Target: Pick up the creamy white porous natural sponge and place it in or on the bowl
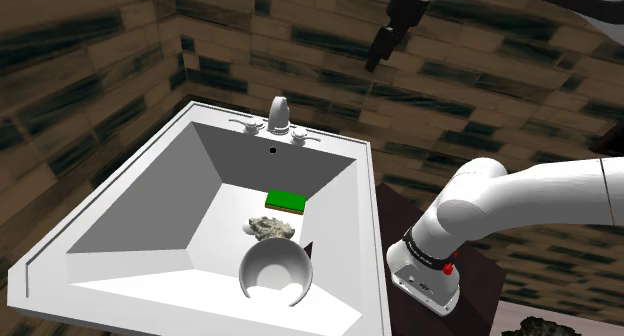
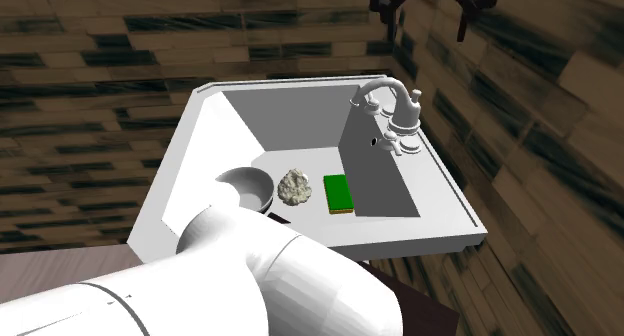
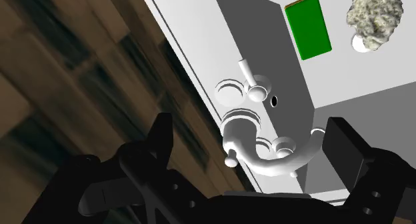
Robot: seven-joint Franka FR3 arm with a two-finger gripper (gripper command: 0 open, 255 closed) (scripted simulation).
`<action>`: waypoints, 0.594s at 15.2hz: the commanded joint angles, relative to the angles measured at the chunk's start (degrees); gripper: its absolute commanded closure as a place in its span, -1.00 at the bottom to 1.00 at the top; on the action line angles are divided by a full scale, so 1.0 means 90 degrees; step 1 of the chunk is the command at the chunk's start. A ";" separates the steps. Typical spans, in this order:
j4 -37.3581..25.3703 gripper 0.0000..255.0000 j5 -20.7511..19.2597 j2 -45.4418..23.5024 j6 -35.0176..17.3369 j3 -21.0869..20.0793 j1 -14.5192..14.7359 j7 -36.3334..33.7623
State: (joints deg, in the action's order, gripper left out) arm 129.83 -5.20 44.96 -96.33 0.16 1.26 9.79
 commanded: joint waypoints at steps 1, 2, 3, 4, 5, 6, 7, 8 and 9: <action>0.0000 -1.00 0.0000 0.0000 0.0000 0.0000 0.0000 0.0000; 0.0225 -1.00 0.0048 0.0045 -0.0185 -0.0030 0.0031 -0.0048; 0.0444 -1.00 0.0096 0.0082 -0.0372 -0.0062 0.0064 -0.0096; 0.0657 -1.00 0.0145 0.0111 -0.0561 -0.0095 0.0099 -0.0144; 0.0864 -1.00 0.0195 0.0133 -0.0752 -0.0130 0.0134 -0.0191; 0.1065 -1.00 0.0245 0.0147 -0.0946 -0.0165 0.0172 -0.0238; 0.1260 -1.00 0.0297 0.0152 -0.1143 -0.0203 0.0210 -0.0284; 0.1449 -1.00 0.0349 0.0148 -0.1343 -0.0242 0.0250 -0.0330; 0.1631 -1.00 0.0402 0.0135 -0.1547 -0.0283 0.0292 -0.0376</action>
State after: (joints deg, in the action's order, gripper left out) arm 143.10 -2.10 46.70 -108.15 -1.96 3.50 6.92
